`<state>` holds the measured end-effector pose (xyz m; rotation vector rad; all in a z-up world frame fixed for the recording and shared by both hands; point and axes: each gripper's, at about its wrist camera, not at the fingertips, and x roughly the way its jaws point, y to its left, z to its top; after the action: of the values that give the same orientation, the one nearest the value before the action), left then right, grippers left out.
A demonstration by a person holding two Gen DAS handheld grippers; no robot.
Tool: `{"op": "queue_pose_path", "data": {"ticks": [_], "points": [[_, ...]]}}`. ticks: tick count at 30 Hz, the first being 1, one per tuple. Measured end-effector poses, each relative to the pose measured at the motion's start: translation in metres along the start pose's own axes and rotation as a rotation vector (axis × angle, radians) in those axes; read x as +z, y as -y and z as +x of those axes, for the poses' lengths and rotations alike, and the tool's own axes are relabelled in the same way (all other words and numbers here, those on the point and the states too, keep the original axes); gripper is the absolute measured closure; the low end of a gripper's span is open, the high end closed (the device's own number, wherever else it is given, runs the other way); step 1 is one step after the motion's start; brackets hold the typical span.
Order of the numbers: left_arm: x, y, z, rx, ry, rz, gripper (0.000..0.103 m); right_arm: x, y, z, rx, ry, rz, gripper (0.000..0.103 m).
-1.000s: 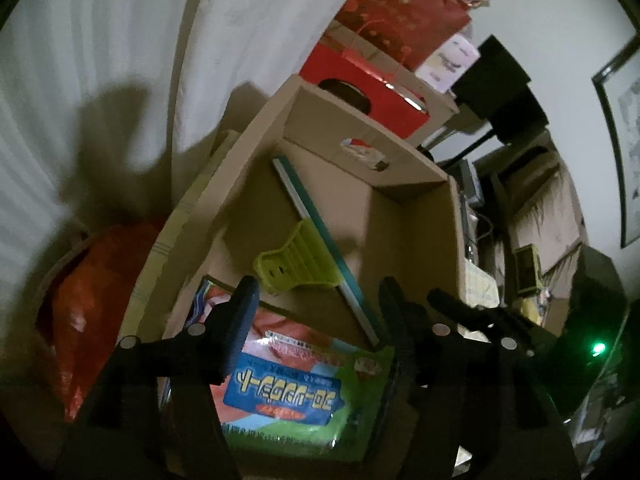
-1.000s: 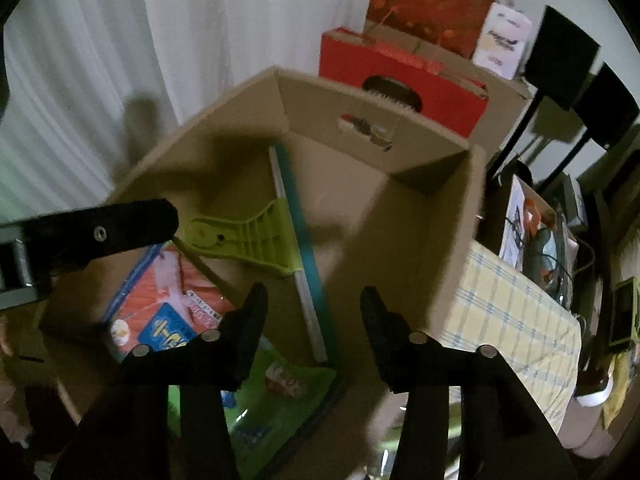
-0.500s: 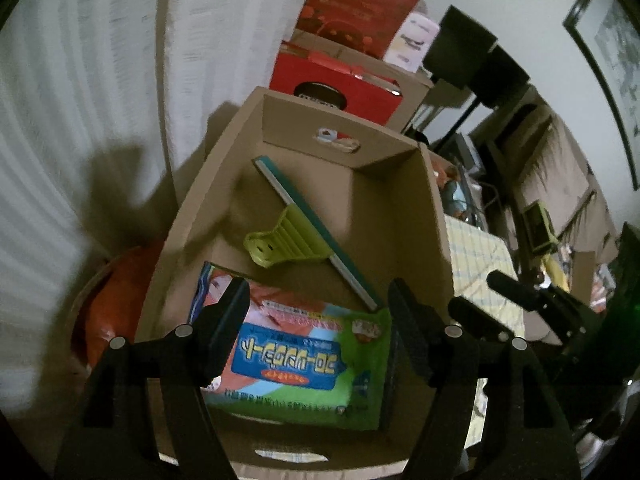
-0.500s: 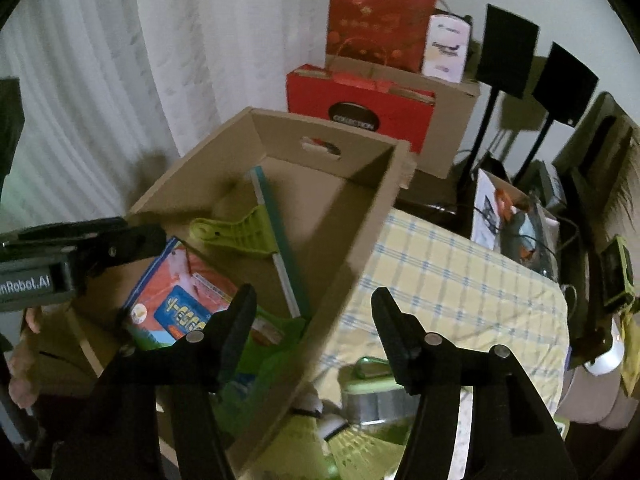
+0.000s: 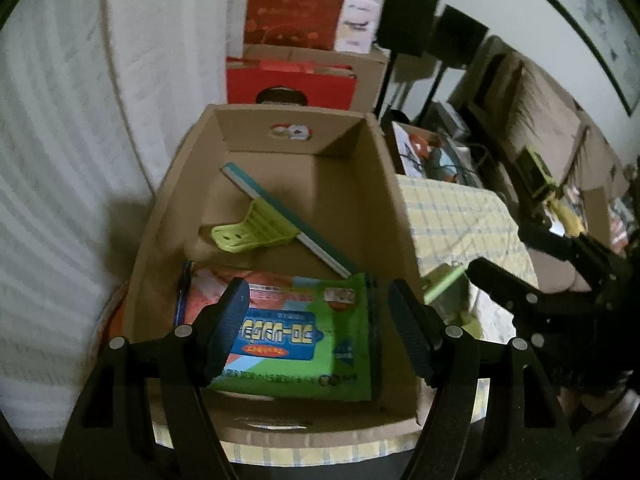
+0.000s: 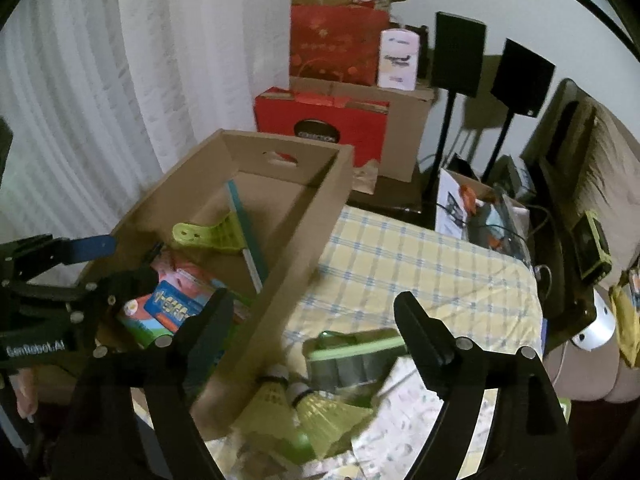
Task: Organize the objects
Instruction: 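Withdraw the right tool from the box back over the table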
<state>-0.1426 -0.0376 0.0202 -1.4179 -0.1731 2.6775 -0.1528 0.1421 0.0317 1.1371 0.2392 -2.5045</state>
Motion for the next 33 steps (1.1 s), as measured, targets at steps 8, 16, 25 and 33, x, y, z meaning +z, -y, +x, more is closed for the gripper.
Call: {"op": "queue_pose_path", "data": {"ticks": [8, 16, 25, 33], "points": [[-0.013, 0.032, -0.014, 0.009, 0.054, 0.064, 0.034, -0.017, 0.02, -0.02, -0.036, 0.029, 0.056, 0.01], [-0.027, 0.059, -0.028, 0.056, 0.151, 0.123, 0.017, -0.043, 0.037, -0.035, -0.102, 0.044, 0.104, 0.004], [-0.037, 0.077, -0.026, 0.007, 0.148, 0.123, 0.012, -0.064, 0.055, -0.046, -0.124, 0.057, 0.153, 0.002], [-0.044, 0.085, -0.022, -0.061, 0.131, 0.111, 0.0, -0.086, 0.081, -0.054, -0.114, 0.068, 0.239, 0.001]]}}
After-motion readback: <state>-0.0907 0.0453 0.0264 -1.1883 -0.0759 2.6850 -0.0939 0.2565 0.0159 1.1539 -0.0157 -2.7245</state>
